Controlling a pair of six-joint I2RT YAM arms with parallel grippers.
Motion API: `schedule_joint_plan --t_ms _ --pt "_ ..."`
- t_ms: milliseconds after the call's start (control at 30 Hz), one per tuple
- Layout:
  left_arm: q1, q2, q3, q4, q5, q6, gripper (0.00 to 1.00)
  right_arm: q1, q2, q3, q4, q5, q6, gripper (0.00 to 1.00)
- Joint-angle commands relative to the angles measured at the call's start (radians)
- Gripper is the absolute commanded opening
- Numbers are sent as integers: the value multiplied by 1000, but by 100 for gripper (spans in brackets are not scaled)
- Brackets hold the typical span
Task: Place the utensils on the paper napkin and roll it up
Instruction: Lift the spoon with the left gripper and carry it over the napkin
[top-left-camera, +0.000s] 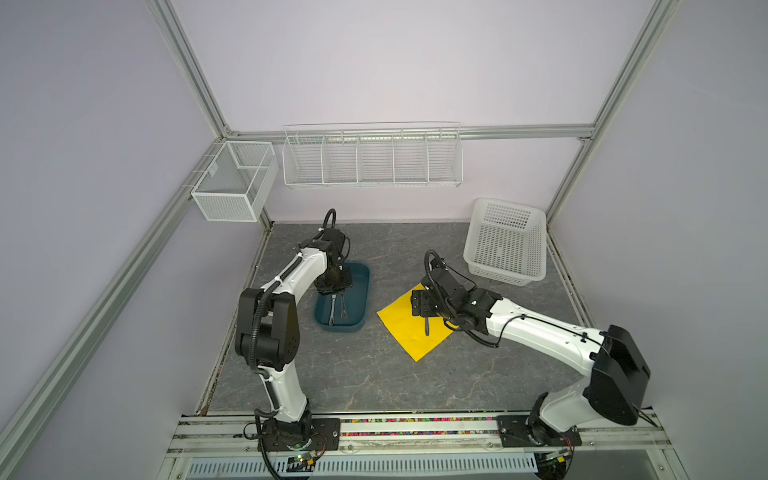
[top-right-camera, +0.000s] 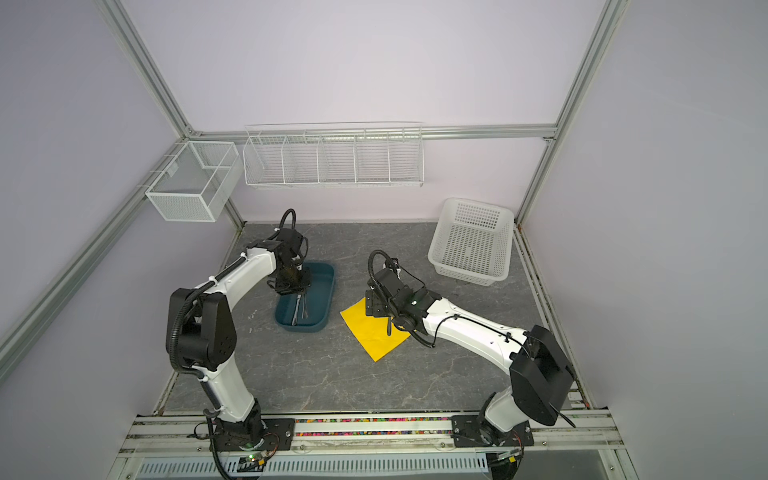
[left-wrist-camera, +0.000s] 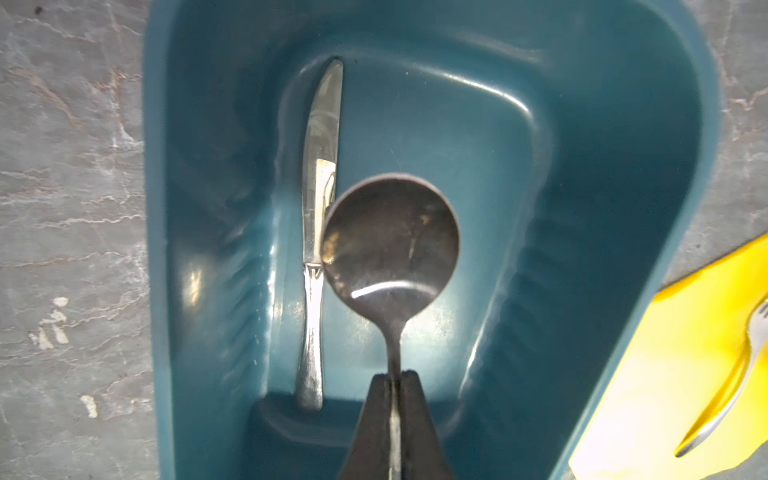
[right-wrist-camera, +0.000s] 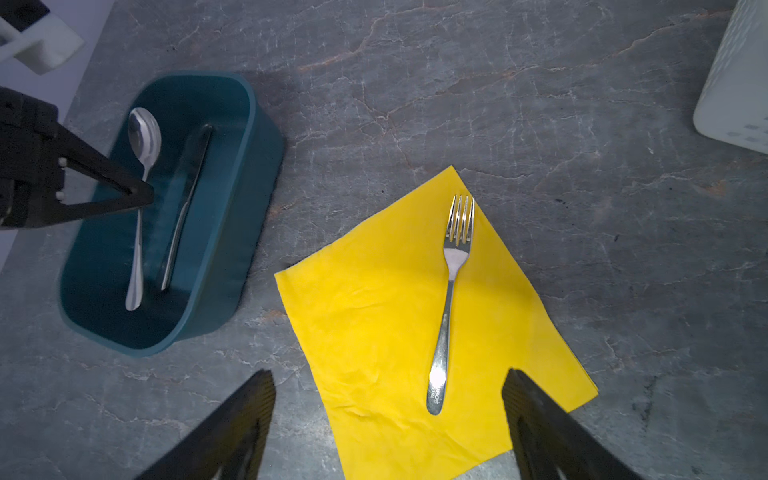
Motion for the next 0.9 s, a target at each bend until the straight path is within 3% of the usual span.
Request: schedule_joint_plan --t_ms 0,300,600,733,867 --pt "-2 -41 -13 -12 7 -5 6 -5 -21 6 21 24 36 89" --pt "-39 -95 -15 -21 71 -29 6 -9 -74 -16 -27 62 69 89" --pt "-224 -82 84 -56 85 -88 6 -55 -213 -132 -42 85 107 89" --pt "-289 -50 124 -9 179 -138 5 -84 -303 -202 -54 108 131 89" --pt "-364 37 183 -2 198 -145 5 -114 -376 -260 -57 108 146 89"
